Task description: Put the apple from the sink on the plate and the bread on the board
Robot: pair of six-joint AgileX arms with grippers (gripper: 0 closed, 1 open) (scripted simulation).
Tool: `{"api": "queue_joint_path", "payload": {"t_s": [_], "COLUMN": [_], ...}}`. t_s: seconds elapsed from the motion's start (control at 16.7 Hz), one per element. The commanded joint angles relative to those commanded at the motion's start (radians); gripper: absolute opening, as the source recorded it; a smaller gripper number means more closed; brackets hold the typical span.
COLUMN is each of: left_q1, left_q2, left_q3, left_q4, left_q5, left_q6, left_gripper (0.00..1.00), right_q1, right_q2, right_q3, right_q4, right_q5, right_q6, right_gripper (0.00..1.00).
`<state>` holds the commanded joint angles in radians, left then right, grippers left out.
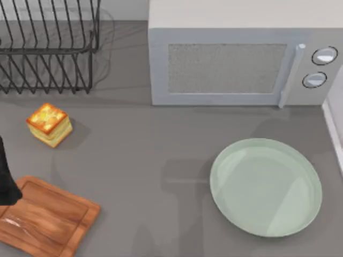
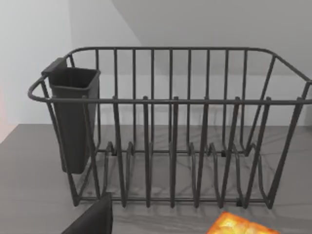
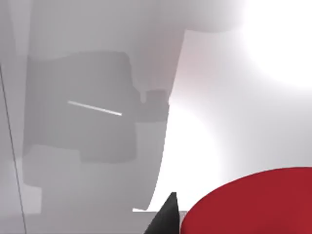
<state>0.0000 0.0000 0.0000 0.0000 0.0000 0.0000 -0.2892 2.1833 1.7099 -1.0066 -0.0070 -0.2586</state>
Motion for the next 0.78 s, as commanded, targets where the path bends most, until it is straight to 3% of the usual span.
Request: {"api": "queue_joint_path", "payload": {"t_s": [0.36, 0.78], "left_q1": [0.000, 0.000], "left_q2": [0.000, 0.000], "left_q3": [0.000, 0.000], "left_q4": [0.000, 0.000], "left_q5": [0.000, 0.000], "left_q6": [0.000, 0.000], "left_gripper": [1.00, 1.00], "right_q1": [0.187, 0.526], "right_q2": [-0.233, -0.430], "right_q3": [-0.038, -0.127], "right_q4": [-0.107, -0.201], "right_q5": [0.013, 0.016], "right_q6": [0.196, 0.526], "right_gripper": [0.00, 0.00]}}
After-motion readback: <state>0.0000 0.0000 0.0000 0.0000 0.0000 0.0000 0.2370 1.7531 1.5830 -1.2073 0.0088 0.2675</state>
